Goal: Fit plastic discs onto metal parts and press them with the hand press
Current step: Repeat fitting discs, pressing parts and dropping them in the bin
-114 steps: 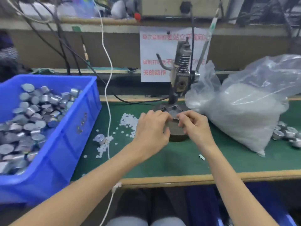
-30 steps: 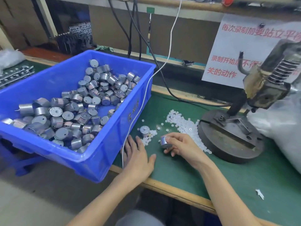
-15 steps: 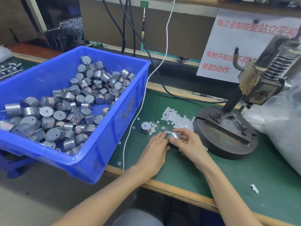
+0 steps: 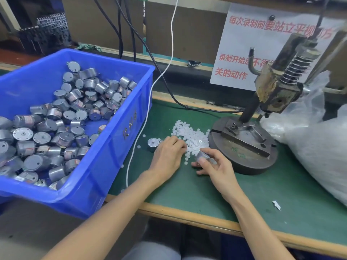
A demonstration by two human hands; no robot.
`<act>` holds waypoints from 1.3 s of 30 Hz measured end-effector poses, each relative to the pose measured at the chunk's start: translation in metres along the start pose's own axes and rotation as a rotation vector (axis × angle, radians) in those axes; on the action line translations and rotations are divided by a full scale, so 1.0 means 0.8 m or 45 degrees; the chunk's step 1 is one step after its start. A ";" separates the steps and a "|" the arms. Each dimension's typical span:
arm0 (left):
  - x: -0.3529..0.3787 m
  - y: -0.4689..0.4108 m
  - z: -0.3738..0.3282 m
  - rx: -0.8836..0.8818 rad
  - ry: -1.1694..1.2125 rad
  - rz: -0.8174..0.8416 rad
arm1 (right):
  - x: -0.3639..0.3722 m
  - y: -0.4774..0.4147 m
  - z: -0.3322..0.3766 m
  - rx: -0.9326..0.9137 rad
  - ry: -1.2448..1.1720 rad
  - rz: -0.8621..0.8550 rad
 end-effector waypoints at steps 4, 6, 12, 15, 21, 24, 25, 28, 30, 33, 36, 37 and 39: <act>-0.003 0.020 0.000 0.118 0.010 0.039 | -0.005 -0.001 -0.001 -0.082 0.108 -0.076; 0.001 0.024 0.002 0.108 -0.017 0.069 | -0.006 -0.002 -0.004 -0.093 0.123 -0.088; 0.008 0.024 -0.002 0.117 -0.001 0.105 | -0.004 -0.002 -0.003 -0.111 0.136 -0.042; 0.014 0.021 0.003 0.078 0.007 0.160 | 0.000 0.002 0.000 -0.159 0.285 -0.007; 0.015 0.016 0.015 -0.037 0.063 0.142 | 0.008 -0.002 0.006 -0.309 0.684 0.077; 0.008 0.016 0.019 -0.094 0.151 0.085 | 0.011 -0.002 0.008 -0.336 0.753 0.126; 0.005 0.016 0.019 -0.108 0.169 0.066 | 0.012 -0.002 0.008 -0.336 0.762 0.133; 0.002 0.015 0.022 -0.135 0.209 0.043 | 0.013 -0.003 0.009 -0.351 0.785 0.145; 0.001 0.016 0.022 -0.140 0.219 0.038 | 0.015 -0.002 0.010 -0.371 0.811 0.153; -0.002 0.018 0.019 -0.135 0.256 0.041 | 0.017 0.000 0.013 -0.443 0.853 0.163; -0.006 0.021 0.010 -0.083 0.335 0.100 | 0.025 0.004 0.018 -0.568 0.940 0.219; -0.006 0.021 0.008 -0.075 0.349 0.122 | 0.029 0.005 0.020 -0.618 0.974 0.245; -0.006 0.021 0.008 -0.071 0.368 0.144 | 0.034 0.008 0.022 -0.694 1.031 0.282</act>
Point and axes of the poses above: each hand's wrist, its own y-axis away from the middle knuckle, its own x-axis out of the palm, z = x × y, the point moved 7 cm from there along -y, towards the middle knuckle, and after that the axes turned 12 degrees about -x, right-handed, at the moved point
